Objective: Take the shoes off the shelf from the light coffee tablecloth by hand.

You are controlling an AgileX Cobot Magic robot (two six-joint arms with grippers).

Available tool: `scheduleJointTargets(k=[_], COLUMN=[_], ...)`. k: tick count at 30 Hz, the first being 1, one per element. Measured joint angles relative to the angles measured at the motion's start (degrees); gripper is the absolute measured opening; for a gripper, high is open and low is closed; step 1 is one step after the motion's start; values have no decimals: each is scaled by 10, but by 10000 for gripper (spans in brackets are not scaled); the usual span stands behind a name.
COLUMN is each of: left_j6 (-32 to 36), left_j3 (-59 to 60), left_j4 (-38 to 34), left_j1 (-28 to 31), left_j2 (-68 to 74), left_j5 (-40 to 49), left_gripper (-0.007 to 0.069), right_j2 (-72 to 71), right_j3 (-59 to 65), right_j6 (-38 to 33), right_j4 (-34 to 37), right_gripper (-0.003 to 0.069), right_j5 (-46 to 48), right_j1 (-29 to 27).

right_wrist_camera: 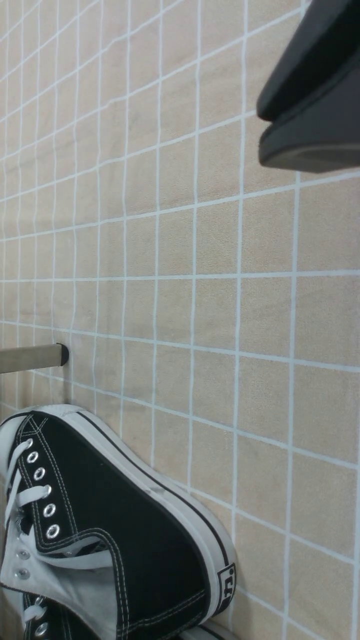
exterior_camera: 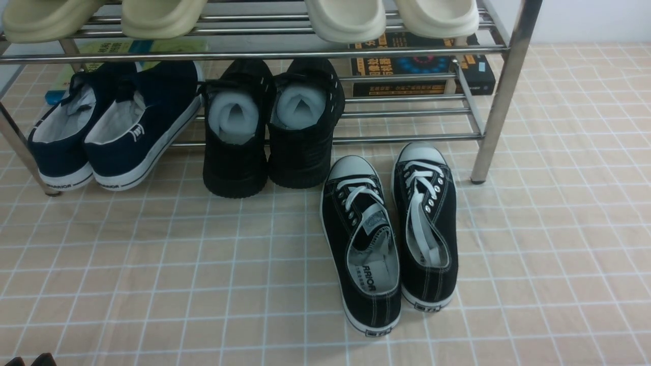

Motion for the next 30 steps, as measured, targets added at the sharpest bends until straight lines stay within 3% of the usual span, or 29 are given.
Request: scheduleJointTargets(k=[30], left_j6=[0], left_j3=[0], left_j4=[0], left_j1=[0], left_j2=[0], left_j5=[0], left_gripper=[240], right_j2=[0], right_j3=[0], right_j6=[0], right_j4=[0], right_gripper=[115], right_j5=[0], right_j1=[0])
